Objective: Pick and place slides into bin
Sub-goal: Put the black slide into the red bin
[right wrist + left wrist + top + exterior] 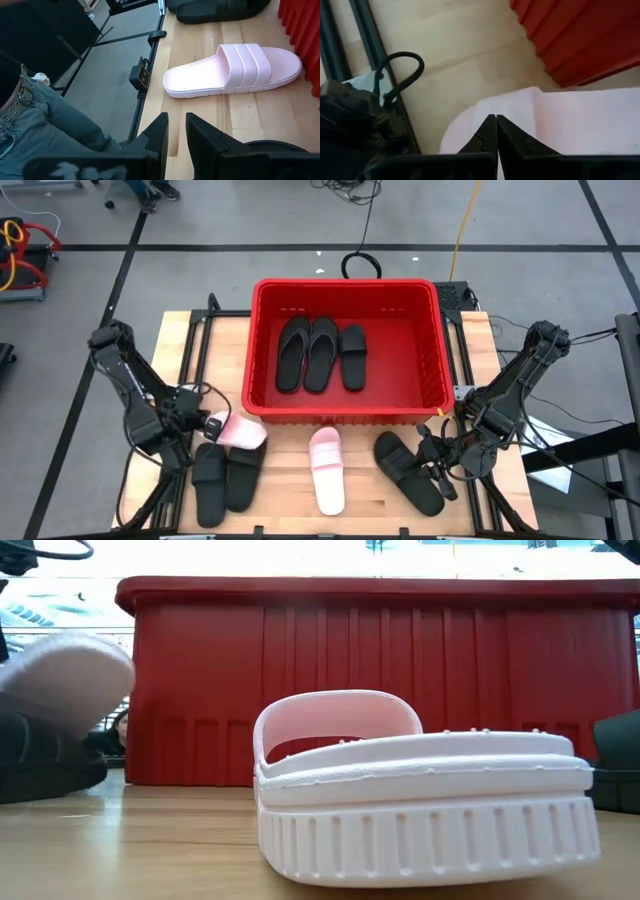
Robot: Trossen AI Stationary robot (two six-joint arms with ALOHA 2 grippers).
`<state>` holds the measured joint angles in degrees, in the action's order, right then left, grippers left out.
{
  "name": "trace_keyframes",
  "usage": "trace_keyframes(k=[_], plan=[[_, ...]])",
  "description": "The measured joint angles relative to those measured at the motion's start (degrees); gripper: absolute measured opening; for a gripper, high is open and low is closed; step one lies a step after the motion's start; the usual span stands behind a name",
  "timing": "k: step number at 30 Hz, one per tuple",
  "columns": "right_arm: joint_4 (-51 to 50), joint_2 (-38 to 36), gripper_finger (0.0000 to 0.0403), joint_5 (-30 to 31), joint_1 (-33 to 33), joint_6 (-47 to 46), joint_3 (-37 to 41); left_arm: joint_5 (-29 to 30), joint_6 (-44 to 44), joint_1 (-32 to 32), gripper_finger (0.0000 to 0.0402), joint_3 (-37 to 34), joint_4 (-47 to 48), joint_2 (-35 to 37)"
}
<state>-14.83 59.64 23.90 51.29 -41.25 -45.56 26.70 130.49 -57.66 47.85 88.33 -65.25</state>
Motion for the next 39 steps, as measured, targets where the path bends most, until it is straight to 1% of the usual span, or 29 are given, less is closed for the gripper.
trace_keyframes(k=[4,7,9,13,17,20,22,25,28,32,35,39], plan=[[0.00,0.00,0.0056,0.01,0.00,0.13,0.00,-0.34,0.12,0.83,0.0000,0.80,0.09,0.04],[0.00,0.00,0.0056,0.01,0.00,0.13,0.00,-0.37,-0.57,0.85,0.0000,3.81,-0.02,0.09],[0.00,0.00,0.0056,0.02,0.00,0.22,0.00,-0.40,-2.68,0.80,0.0000,6.78,-0.18,0.09],[0.09,0.00,0.0056,0.00,0.00,1.42,0.00,-0.03,-11.28,0.80,0.0000,12.64,-3.51,0.07],[1.00,-0.02,0.0054,-0.10,0.04,1.56,0.00,0.30,-19.16,0.80,0.0000,16.17,-9.56,-0.81],[2.15,-0.02,0.0040,-0.18,0.21,2.56,0.02,0.28,-24.55,0.80,0.0000,18.04,-13.26,-2.58],[3.54,-0.02,0.0025,-0.18,0.54,4.10,0.04,0.28,-28.05,0.80,0.0000,19.13,-16.06,-3.87],[5.46,-0.02,0.0004,-0.53,1.06,6.54,0.04,0.31,-33.14,0.78,0.0000,20.00,-21.07,-6.22],[6.71,-0.02,0.0005,-0.81,1.51,7.92,0.04,-0.64,-37.13,0.76,0.0000,20.00,-25.41,-8.75],[6.89,-0.02,0.0001,-1.55,1.49,7.51,0.04,-1.66,-41.21,0.76,0.0000,20.00,-29.39,-11.73],[6.90,-0.02,0.0001,-1.68,1.63,6.31,0.04,-2.61,-43.32,0.76,0.0001,20.00,-30.32,-12.85],[6.91,-0.02,0.0001,-2.48,2.22,6.16,0.04,-3.85,-43.82,0.76,0.0003,20.00,-30.25,-13.15]])
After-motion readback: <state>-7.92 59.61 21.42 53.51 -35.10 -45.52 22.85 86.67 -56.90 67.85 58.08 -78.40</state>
